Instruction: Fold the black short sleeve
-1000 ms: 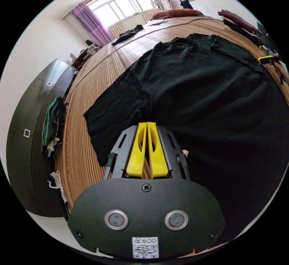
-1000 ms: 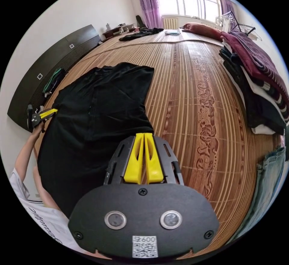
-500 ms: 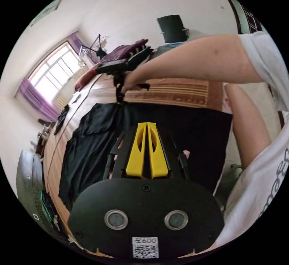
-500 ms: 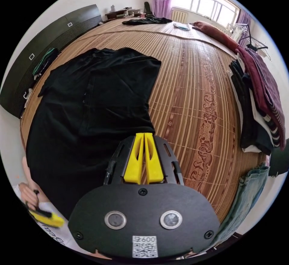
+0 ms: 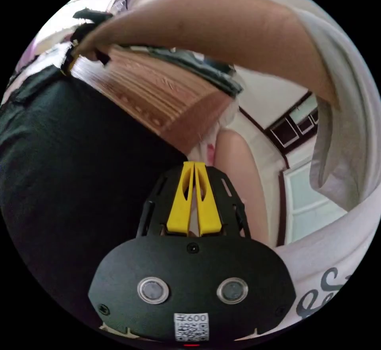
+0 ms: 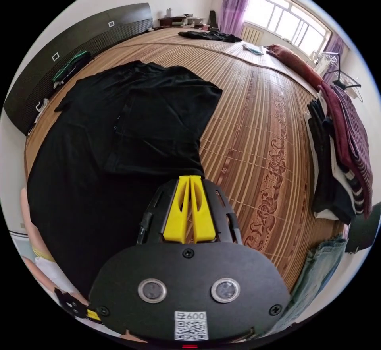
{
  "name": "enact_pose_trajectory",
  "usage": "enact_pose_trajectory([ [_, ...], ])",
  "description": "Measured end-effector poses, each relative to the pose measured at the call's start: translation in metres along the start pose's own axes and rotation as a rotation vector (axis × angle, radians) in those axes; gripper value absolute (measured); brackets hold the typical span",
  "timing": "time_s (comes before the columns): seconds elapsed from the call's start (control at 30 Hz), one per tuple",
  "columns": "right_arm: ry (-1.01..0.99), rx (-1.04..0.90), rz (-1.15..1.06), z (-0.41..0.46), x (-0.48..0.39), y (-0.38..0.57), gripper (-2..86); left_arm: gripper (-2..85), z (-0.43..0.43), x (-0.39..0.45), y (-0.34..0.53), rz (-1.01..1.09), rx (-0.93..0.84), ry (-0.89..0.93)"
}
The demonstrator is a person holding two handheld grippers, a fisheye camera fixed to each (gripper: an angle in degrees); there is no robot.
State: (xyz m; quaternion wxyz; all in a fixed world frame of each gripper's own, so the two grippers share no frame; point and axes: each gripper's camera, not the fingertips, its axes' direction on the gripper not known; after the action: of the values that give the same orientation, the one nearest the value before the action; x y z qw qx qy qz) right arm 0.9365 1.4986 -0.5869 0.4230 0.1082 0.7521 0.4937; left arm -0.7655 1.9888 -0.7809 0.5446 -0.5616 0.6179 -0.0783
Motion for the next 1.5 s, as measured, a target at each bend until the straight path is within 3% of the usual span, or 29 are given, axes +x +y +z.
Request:
enact_pose_trajectory([
  [0.03,-0.005,0.014,0.015,0.001,0.004,0.001,-0.9,0.3,0.014,-0.002,0.005,0.031,-0.035,-0.017],
  [0.1,0.0,0.024,0.017,0.001,0.007,0.002,-0.9,0.3,0.015,0.007,0.032,0.13,0.057,-0.212],
  [0.23,0.052,0.046,-0.01,0.001,0.004,0.003,-0.8,0.2,-0.002,-0.007,0.067,0.203,0.093,-0.151],
  [0.43,0.099,0.059,-0.036,-0.016,0.001,0.013,-0.8,0.2,-0.127,-0.038,0.116,0.211,0.341,-0.228],
  [0.5,0.04,0.042,-0.02,-0.029,0.006,0.023,-0.8,0.2,-0.16,-0.057,0.127,0.164,0.394,-0.348],
  [0.57,-0.072,0.097,0.054,-0.055,0.021,0.043,-0.8,0.2,-0.163,-0.079,0.132,0.103,0.406,-0.418],
  [0.73,-0.117,0.11,0.131,-0.088,0.039,0.068,-0.8,0.4,-0.085,-0.115,0.138,0.059,0.209,-0.262],
  [0.87,-0.104,0.103,0.178,-0.088,0.046,0.07,-0.9,0.6,-0.081,-0.103,0.162,0.04,0.284,-0.401],
  [1.2,-0.112,0.17,0.395,-0.058,0.06,0.047,-0.9,0.7,-0.101,-0.105,0.185,0.101,0.247,-0.406],
  [1.5,0.061,0.053,0.242,-0.062,0.033,0.038,-0.9,0.6,-0.115,-0.096,0.221,0.165,0.37,-0.381],
])
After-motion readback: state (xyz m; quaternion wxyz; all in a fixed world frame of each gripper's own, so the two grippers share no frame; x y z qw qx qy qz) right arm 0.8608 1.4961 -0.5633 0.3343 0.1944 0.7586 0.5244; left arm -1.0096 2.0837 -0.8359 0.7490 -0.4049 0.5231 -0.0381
